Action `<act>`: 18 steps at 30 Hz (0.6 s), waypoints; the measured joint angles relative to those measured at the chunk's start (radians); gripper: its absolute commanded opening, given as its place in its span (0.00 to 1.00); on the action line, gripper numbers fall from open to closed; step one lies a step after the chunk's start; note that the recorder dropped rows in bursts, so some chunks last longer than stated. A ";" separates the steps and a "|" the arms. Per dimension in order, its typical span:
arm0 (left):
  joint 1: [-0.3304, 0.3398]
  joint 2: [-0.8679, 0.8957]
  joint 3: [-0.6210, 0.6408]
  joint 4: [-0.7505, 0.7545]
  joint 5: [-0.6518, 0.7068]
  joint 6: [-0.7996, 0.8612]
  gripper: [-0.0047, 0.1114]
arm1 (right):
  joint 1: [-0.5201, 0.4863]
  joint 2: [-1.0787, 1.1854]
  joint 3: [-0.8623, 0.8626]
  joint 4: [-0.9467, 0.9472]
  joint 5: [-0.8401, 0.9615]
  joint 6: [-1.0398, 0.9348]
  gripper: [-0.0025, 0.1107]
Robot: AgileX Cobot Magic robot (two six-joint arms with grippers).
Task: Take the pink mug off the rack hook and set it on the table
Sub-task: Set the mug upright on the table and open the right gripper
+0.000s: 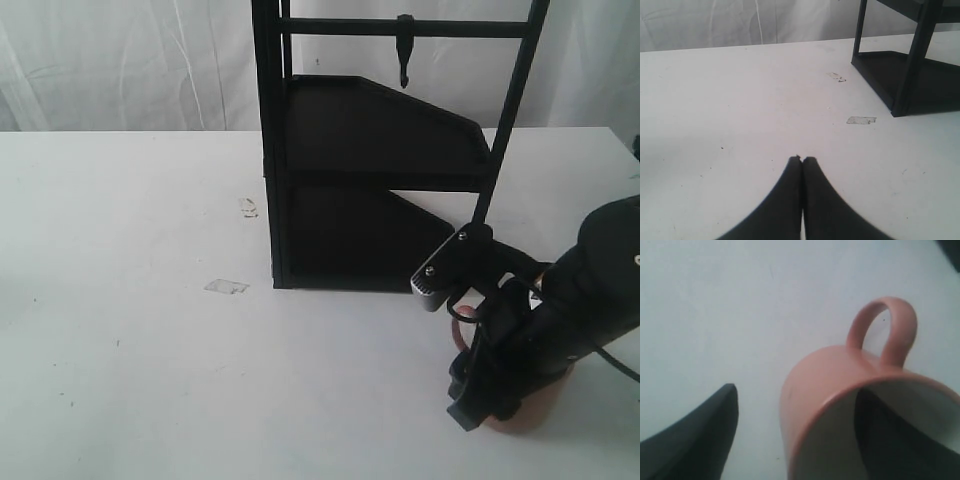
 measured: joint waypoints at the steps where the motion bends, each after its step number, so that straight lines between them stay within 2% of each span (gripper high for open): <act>1: 0.000 0.000 0.000 0.000 0.000 0.000 0.04 | 0.000 -0.011 0.000 0.000 0.003 0.002 0.57; 12: 0.000 0.000 0.000 0.000 0.000 0.000 0.04 | 0.000 -0.117 -0.002 0.000 0.074 0.008 0.57; 18: 0.000 0.000 0.000 0.000 0.000 0.000 0.04 | 0.000 -0.259 -0.002 -0.002 0.100 0.052 0.57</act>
